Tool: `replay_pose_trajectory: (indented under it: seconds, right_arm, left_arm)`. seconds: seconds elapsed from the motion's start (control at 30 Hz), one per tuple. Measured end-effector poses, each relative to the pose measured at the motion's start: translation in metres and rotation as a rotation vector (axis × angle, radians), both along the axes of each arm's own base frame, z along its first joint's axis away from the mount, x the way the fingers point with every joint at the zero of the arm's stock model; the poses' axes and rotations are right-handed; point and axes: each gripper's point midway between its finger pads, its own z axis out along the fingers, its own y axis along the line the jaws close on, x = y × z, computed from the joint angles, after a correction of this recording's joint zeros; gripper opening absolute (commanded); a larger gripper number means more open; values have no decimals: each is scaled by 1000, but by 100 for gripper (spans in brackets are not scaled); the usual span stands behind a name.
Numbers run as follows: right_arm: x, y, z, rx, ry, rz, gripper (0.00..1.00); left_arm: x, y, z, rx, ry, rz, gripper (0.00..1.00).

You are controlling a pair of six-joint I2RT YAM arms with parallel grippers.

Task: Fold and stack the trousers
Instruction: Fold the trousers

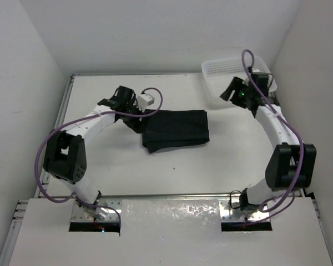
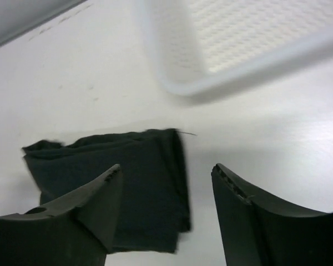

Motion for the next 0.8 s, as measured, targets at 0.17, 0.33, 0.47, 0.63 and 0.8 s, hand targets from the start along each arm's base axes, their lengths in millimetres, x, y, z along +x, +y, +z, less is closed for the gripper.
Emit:
replay_pose_trajectory:
  seconds: [0.17,0.33,0.47,0.63,0.8]
  right_arm:
    - [-52,-77,-23,4,71,-199,82]
    - [-109,-124,-63,5,208,-337,87]
    - [-135,-134,-74,-16,259,-360,87]
    - [-137,-129,-77,-8,258,-332,83]
    - [-131,-126,-86,19,268,-314,82]
  left_arm:
    - [24,31,22,3,-57,118,73]
    - [50,91,46,5,-126,318,74]
    - [55,143,45,17,-120,477,74]
    - [54,170,43,38,-114,563,74]
    - [53,168,43,40,-112,560,74]
